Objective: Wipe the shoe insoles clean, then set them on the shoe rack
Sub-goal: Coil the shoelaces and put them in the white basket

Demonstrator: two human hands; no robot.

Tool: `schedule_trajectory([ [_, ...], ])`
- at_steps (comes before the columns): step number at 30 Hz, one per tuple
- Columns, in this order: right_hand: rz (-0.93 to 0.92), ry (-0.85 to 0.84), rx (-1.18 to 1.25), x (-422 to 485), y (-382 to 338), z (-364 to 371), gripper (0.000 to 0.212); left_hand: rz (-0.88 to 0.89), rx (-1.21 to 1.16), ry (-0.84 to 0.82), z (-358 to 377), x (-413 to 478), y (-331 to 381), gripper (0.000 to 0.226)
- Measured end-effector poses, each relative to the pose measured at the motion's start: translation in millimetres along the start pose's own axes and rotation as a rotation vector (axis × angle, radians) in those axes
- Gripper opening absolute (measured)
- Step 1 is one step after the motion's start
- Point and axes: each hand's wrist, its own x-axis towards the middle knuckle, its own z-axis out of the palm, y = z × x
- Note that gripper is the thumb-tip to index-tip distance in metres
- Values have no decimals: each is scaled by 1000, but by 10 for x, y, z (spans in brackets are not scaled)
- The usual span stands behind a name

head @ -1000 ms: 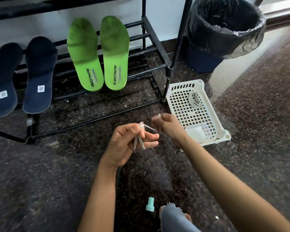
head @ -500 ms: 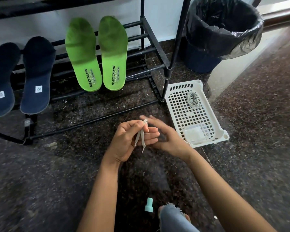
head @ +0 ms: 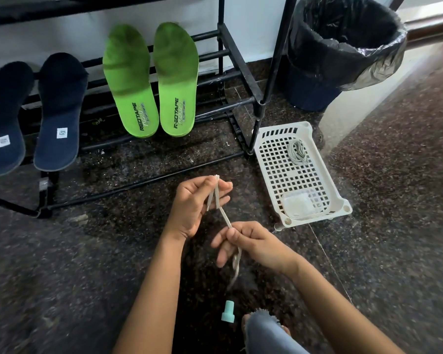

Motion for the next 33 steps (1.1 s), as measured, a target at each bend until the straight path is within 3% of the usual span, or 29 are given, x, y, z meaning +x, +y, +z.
schedule_trajectory([
  [5,-96,-1,149,85,-565,-121,35,23,140,-90,19,-60,-98,25],
  [9,-139,96,320,323,-900,-319,29,-41,48,-154,35,-105,-154,18],
  [14,-37,274,360,636,-906,-591,26,-86,18,-266,22,-129,-206,41],
  [20,22,279,29,516,-364,-627,23,-21,-214,-240,8,-145,-119,37],
  [24,21,204,86,297,47,-446,23,17,-259,-202,-21,-117,-45,33],
  [27,49,242,75,142,268,-254,12,31,-285,-141,23,-100,-23,23],
  [33,7,346,95,-48,128,30,22,33,-152,-25,16,-16,-109,22],
])
